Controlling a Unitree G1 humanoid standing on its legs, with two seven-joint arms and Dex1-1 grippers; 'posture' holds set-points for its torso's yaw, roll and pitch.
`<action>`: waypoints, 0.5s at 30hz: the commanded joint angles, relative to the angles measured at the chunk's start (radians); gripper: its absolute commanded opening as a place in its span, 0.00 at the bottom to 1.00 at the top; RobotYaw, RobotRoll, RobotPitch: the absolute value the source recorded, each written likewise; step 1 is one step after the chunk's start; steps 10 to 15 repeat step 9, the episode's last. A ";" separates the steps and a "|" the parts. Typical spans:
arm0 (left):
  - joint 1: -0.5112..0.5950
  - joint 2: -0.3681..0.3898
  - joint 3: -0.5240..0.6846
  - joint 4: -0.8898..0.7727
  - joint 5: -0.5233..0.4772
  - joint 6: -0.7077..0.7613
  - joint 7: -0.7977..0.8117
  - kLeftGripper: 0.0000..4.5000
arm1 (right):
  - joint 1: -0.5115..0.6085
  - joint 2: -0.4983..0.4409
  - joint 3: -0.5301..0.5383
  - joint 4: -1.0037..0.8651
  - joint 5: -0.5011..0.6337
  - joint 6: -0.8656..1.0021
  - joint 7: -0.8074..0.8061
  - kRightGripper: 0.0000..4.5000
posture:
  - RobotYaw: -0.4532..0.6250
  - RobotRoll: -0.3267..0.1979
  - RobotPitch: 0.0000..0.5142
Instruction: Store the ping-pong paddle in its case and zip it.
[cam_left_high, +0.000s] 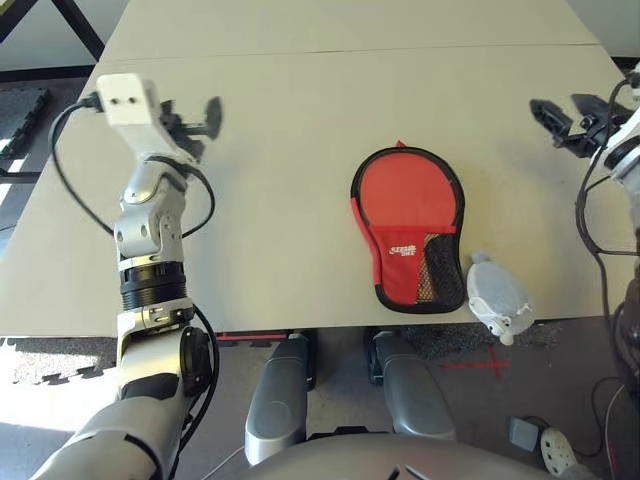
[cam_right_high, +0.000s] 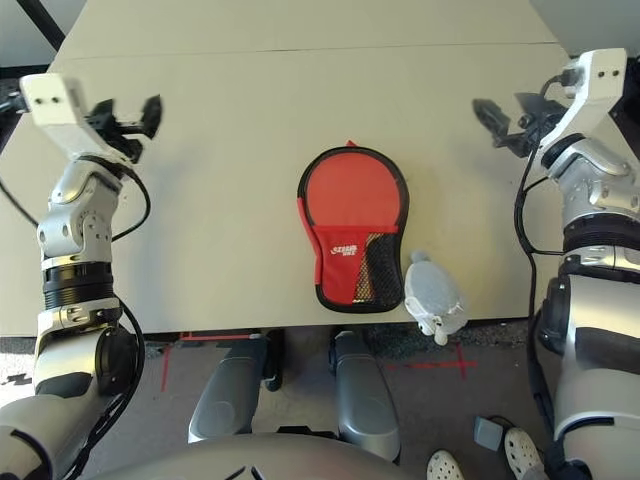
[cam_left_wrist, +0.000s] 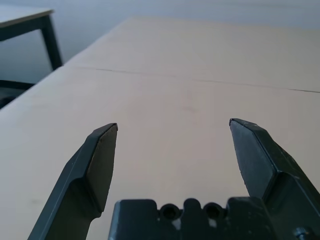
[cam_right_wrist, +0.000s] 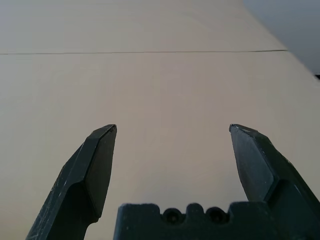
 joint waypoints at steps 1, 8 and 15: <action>0.028 0.014 0.014 0.065 0.019 -0.106 0.037 1.00 | 0.026 0.010 -0.048 0.055 -0.032 -0.067 -0.080 1.00 | 0.50 0.62 0.42; 0.035 0.029 0.015 0.155 0.012 -0.193 0.068 1.00 | 0.031 0.025 -0.094 0.085 -0.055 -0.098 -0.115 1.00 | 0.49 0.62 0.41; 0.033 0.031 0.013 0.163 0.012 -0.199 0.069 1.00 | 0.030 0.028 -0.097 0.086 -0.058 -0.098 -0.117 1.00 | 0.49 0.62 0.41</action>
